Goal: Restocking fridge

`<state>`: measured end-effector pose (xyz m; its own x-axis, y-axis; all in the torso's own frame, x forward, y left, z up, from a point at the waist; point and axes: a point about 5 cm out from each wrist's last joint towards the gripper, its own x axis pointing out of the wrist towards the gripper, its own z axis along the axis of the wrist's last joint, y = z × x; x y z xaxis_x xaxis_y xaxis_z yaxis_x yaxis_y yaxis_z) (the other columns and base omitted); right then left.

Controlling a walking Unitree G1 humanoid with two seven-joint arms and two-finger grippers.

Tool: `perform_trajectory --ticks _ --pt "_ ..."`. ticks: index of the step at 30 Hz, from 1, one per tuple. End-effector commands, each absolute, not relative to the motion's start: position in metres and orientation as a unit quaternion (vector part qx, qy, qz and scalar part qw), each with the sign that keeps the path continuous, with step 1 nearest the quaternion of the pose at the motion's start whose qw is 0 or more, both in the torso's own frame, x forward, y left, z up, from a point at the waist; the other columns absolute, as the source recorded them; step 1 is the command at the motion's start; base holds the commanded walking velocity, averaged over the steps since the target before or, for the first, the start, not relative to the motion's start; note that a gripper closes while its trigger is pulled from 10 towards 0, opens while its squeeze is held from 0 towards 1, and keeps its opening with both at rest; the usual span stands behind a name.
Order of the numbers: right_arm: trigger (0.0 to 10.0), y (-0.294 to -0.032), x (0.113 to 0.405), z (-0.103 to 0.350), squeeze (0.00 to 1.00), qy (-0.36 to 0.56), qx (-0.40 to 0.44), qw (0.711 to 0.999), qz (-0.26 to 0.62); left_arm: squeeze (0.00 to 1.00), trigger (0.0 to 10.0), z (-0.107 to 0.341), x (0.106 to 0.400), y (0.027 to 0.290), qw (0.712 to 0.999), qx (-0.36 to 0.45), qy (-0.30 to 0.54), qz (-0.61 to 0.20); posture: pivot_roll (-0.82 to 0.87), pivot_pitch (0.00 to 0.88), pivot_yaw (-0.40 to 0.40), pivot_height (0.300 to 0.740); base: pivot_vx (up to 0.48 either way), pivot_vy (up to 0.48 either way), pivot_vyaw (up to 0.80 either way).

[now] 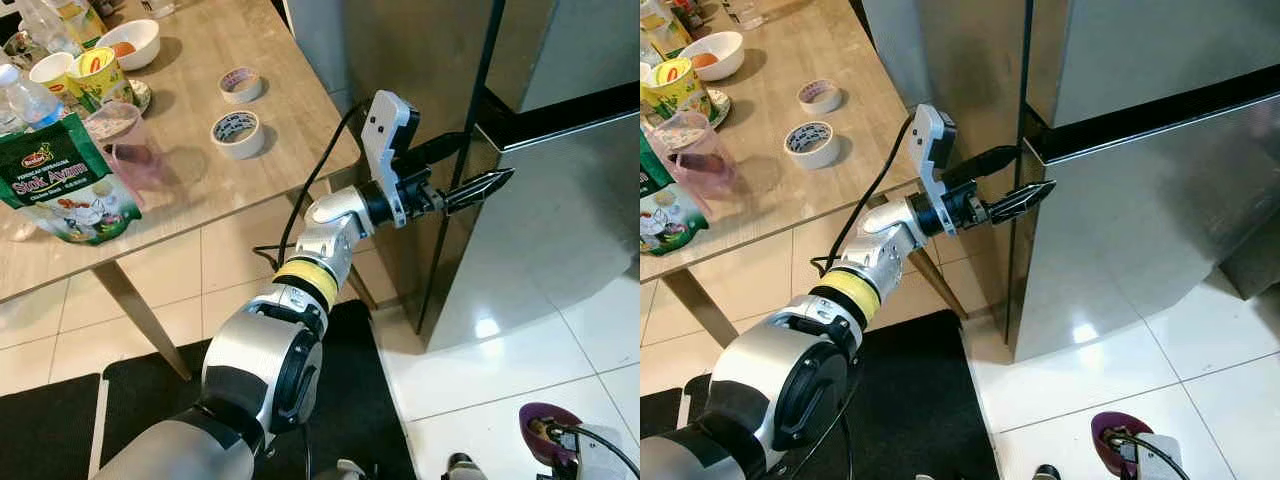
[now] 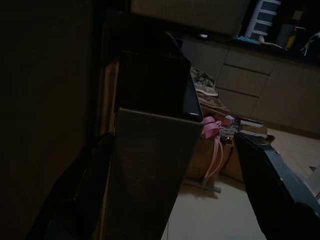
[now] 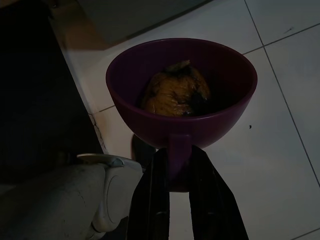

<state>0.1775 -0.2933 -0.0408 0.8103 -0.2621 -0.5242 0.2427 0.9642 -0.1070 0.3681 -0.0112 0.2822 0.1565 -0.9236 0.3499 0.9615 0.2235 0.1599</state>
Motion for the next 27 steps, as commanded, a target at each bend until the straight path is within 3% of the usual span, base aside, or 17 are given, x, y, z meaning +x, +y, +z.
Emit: perform_trajectory --ticks 1,17,25,27 --pt "10.0 -0.293 0.166 -0.047 0.0 0.287 -0.009 0.947 -0.143 0.0 10.0 0.264 0.349 -0.044 0.712 -0.018 -0.154 -0.685 -0.23 0.337 0.2 0.74 0.0 0.0 0.0" --pt "10.0 -0.294 0.165 -0.046 0.0 0.285 -0.008 0.947 -0.146 0.0 10.0 0.255 0.333 -0.063 0.668 -0.007 -0.151 -0.728 -0.23 0.338 0.204 0.74 0.0 0.0 0.0" --pt "10.0 -0.294 0.164 -0.047 0.0 0.286 -0.007 0.947 -0.146 0.0 10.0 0.254 0.331 -0.064 0.668 -0.011 -0.153 -0.728 -0.23 0.337 0.205 0.74 0.0 0.0 0.0" --pt "10.0 -0.294 0.164 -0.047 0.0 0.287 -0.007 0.947 -0.146 0.0 10.0 0.253 0.334 -0.062 0.684 -0.011 -0.155 -0.713 -0.23 0.33 0.207 0.74 0.0 0.0 0.0"
